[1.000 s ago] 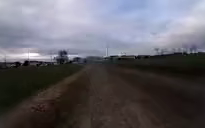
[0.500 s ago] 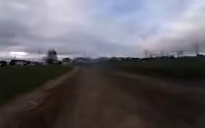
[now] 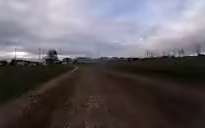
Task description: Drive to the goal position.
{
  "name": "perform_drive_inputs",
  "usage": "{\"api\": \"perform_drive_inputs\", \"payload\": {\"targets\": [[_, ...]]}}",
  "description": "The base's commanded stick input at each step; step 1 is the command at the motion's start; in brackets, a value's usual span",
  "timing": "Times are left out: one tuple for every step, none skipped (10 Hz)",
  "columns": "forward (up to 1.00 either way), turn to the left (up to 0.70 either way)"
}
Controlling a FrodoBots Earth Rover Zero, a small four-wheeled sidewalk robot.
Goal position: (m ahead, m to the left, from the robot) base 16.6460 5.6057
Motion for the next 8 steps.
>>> {"api": "perform_drive_inputs", "payload": {"targets": [[0.85, 0.0], [0.85, 0.0], [0.85, 0.0], [0.85, 0.0], [0.85, 0.0], [0.85, 0.0], [0.85, 0.0], [0.85, 0.0]]}}
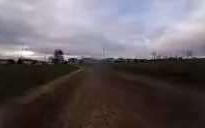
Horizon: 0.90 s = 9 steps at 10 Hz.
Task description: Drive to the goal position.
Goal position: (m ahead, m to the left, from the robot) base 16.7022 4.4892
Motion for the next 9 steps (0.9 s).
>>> {"api": "perform_drive_inputs", "payload": {"targets": [[0.85, -0.08], [0.85, -0.24], [0.85, -0.14], [0.85, -0.07], [0.85, 0.0], [0.85, 0.0], [0.85, 0.0], [0.85, 0.0], [0.85, 0.0]]}}
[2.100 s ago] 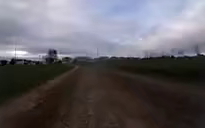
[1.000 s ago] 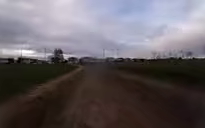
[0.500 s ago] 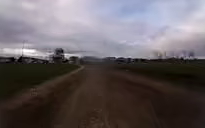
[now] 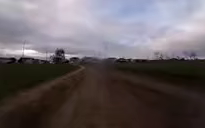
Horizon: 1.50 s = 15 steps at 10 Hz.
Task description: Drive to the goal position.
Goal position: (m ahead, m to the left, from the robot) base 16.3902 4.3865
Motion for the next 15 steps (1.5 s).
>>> {"api": "perform_drive_inputs", "payload": {"targets": [[0.85, 0.0], [0.85, 0.0], [0.85, 0.0], [0.85, 0.0], [0.85, 0.0], [0.85, 0.0], [0.85, 0.0], [0.85, 0.0], [0.85, 0.0], [0.85, 0.0], [0.85, 0.0], [0.85, 0.0], [0.85, 0.0], [0.85, 0.0], [0.85, 0.0]]}}
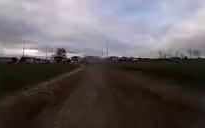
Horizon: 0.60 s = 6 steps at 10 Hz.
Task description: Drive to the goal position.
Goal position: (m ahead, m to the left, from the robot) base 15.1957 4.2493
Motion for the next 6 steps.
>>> {"api": "perform_drive_inputs", "payload": {"targets": [[0.85, 0.0], [0.85, 0.0], [0.85, 0.0], [0.85, 0.0], [0.85, -0.24], [0.85, -0.24]]}}
